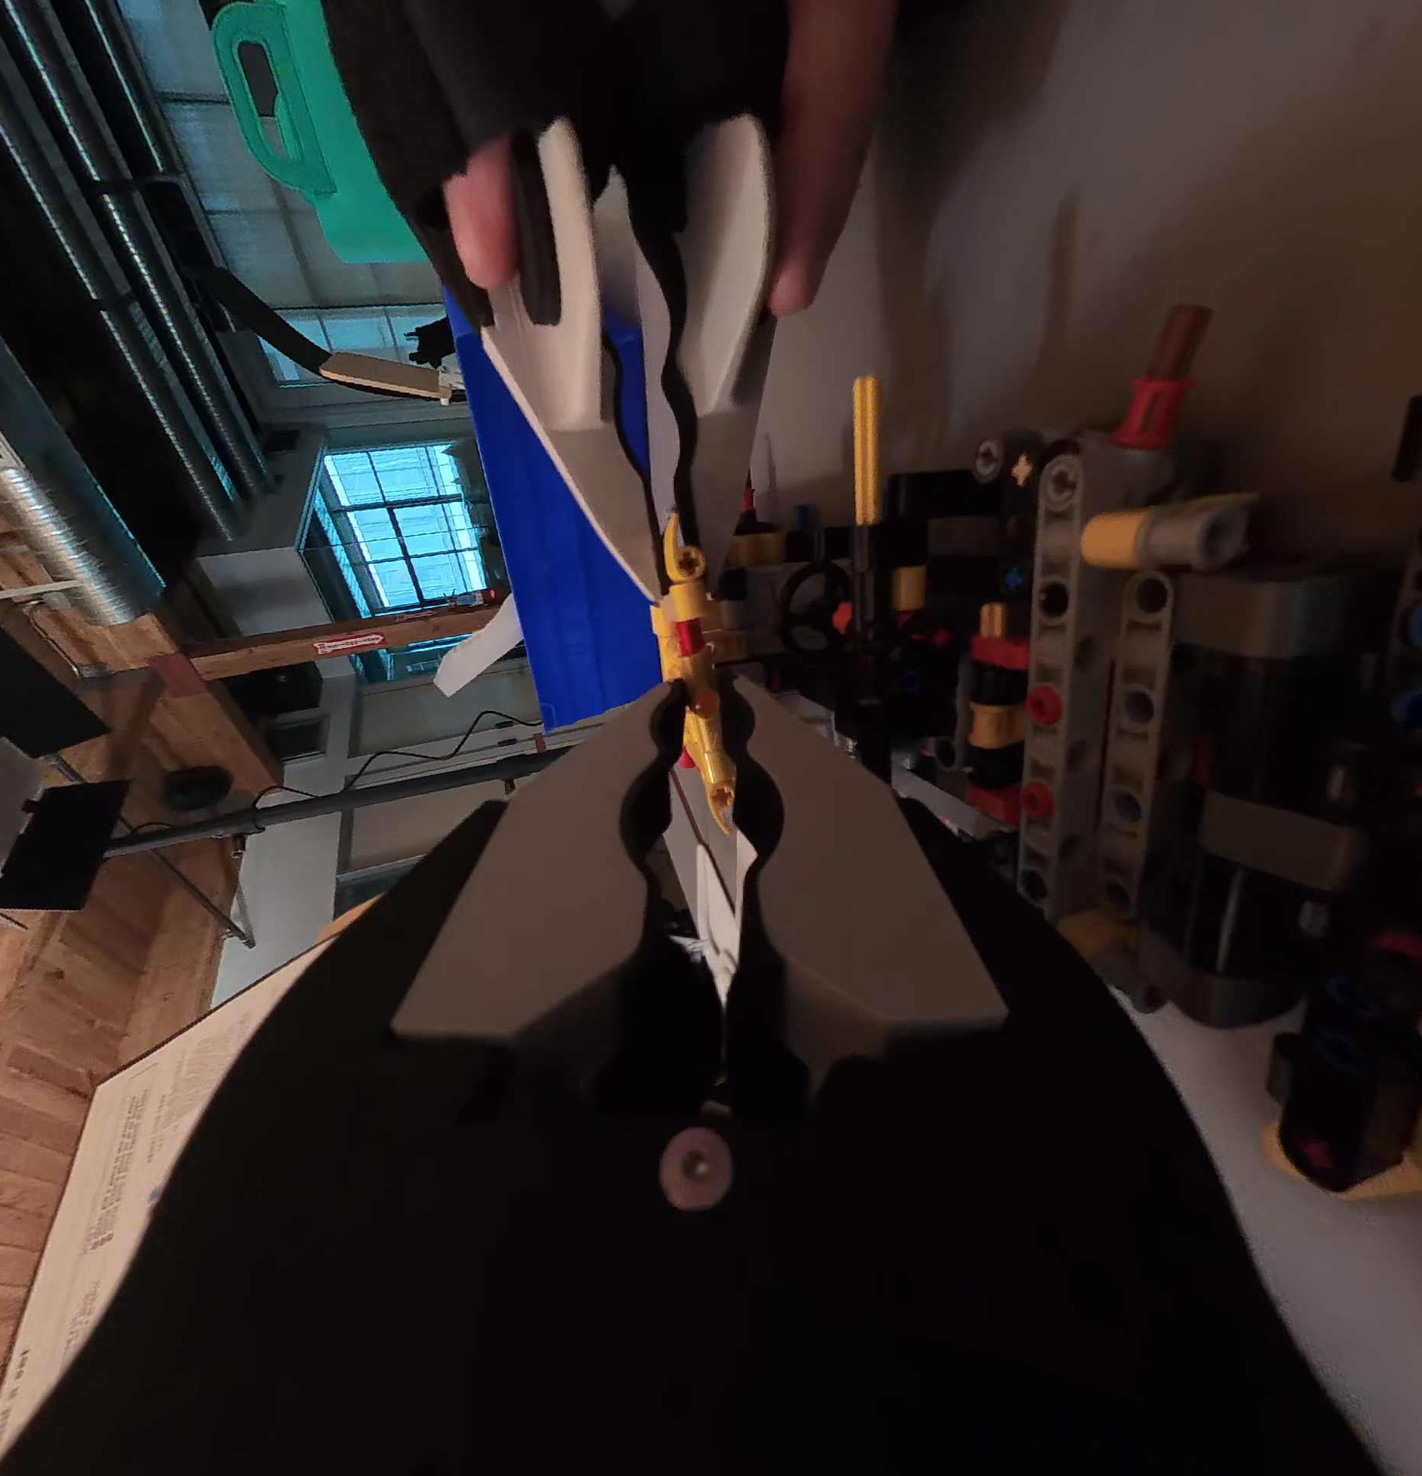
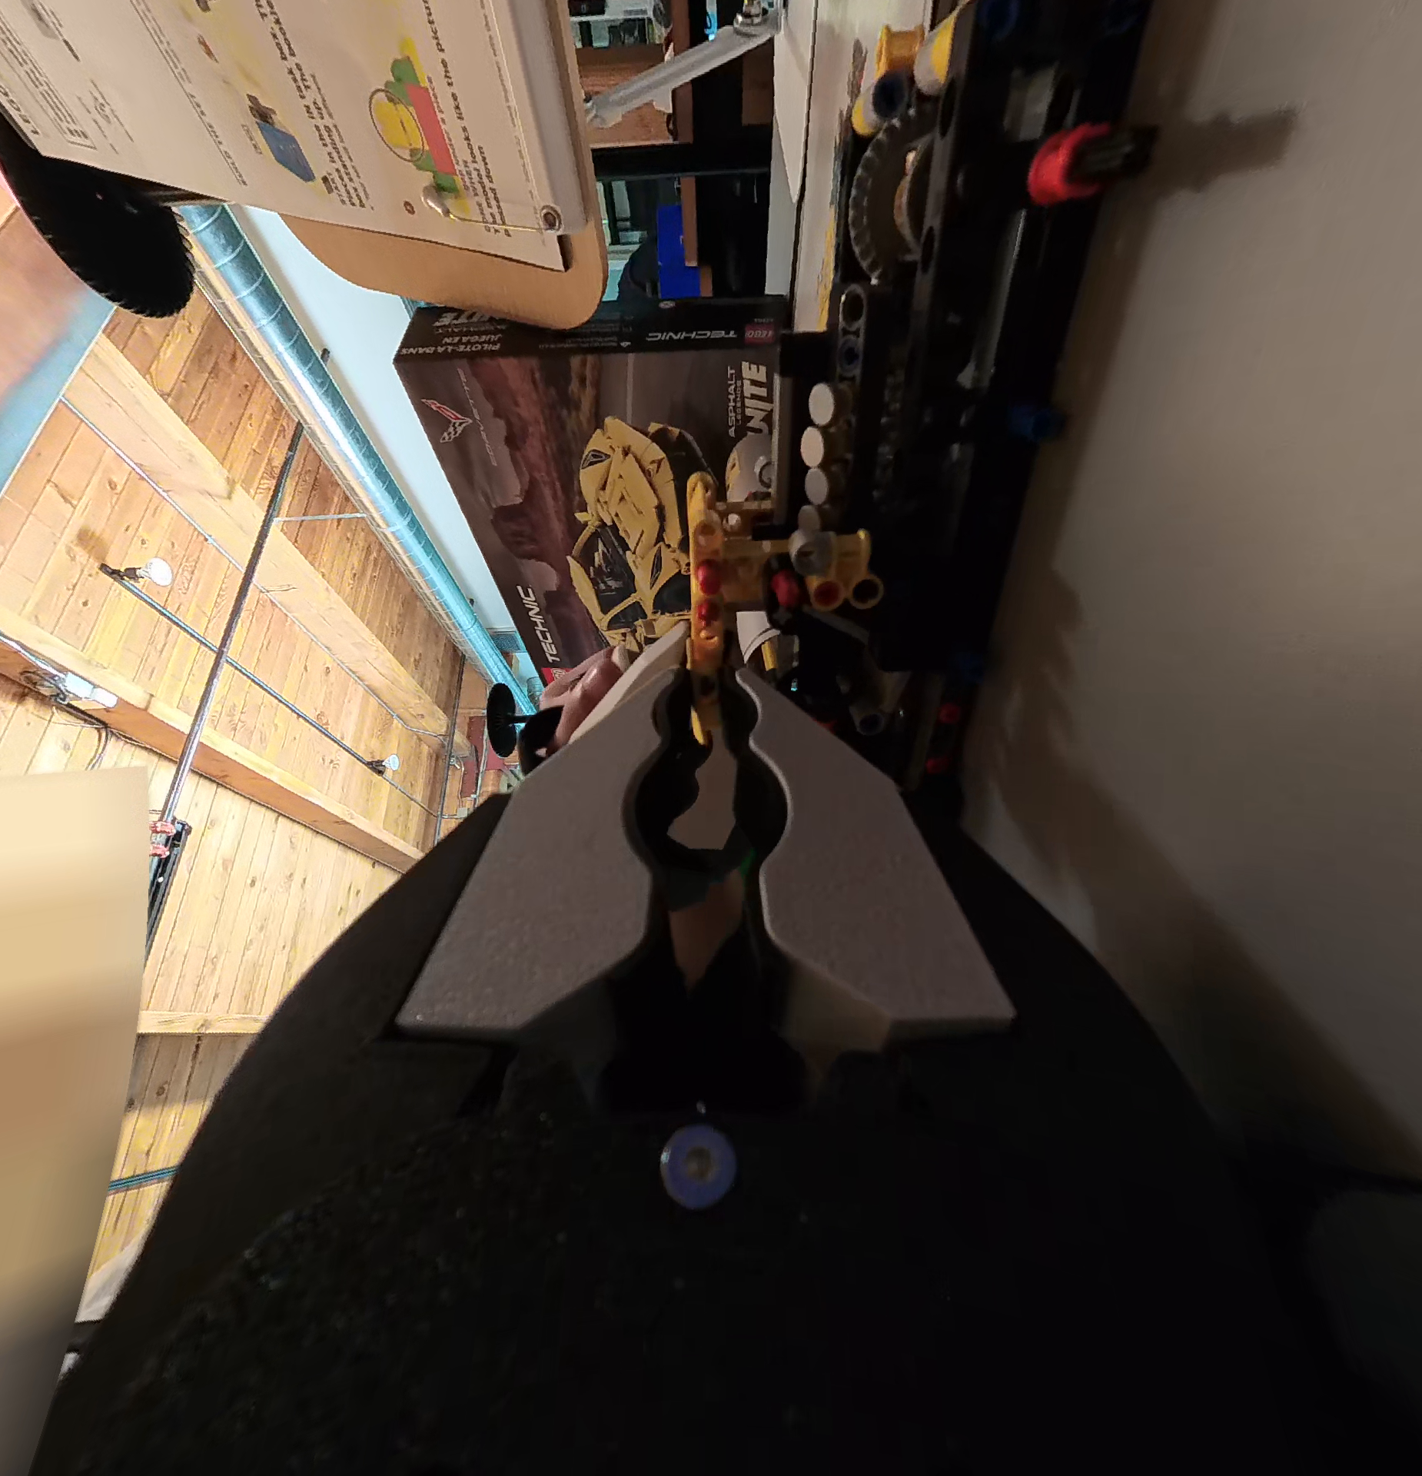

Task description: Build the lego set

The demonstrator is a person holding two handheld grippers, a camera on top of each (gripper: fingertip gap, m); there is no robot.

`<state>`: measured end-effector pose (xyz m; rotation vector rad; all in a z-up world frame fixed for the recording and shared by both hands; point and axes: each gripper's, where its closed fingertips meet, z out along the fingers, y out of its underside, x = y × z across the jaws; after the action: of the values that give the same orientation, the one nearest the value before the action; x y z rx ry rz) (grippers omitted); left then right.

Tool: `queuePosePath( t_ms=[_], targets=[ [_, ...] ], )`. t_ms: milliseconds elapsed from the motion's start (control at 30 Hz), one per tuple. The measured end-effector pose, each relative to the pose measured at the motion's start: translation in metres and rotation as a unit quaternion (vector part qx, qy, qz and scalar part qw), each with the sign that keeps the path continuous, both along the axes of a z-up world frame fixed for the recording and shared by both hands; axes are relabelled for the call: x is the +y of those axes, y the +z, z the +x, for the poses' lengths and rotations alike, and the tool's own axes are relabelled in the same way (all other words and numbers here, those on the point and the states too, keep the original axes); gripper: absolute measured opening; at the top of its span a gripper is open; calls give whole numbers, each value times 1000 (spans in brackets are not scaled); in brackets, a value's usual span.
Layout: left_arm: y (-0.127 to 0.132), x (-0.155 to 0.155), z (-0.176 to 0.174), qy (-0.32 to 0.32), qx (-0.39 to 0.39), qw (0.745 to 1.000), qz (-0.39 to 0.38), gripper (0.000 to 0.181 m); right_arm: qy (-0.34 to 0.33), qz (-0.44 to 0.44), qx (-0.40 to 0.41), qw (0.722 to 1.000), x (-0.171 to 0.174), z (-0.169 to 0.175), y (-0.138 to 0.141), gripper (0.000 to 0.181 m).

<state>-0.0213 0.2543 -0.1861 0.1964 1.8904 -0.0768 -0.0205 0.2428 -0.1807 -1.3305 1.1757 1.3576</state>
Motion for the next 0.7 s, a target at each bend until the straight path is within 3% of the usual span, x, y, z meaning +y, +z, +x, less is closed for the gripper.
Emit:
queuePosePath(
  t_ms=[333, 700],
  targets=[
    [-1, 0, 1, 8, -9, 999, 42, 7, -35, 1, 16, 999, 0, 1, 0, 6],
    [0, 0, 1, 36, -3, 999, 11, 7, -31, 1, 16, 999, 1, -1, 1, 6]
  ],
)
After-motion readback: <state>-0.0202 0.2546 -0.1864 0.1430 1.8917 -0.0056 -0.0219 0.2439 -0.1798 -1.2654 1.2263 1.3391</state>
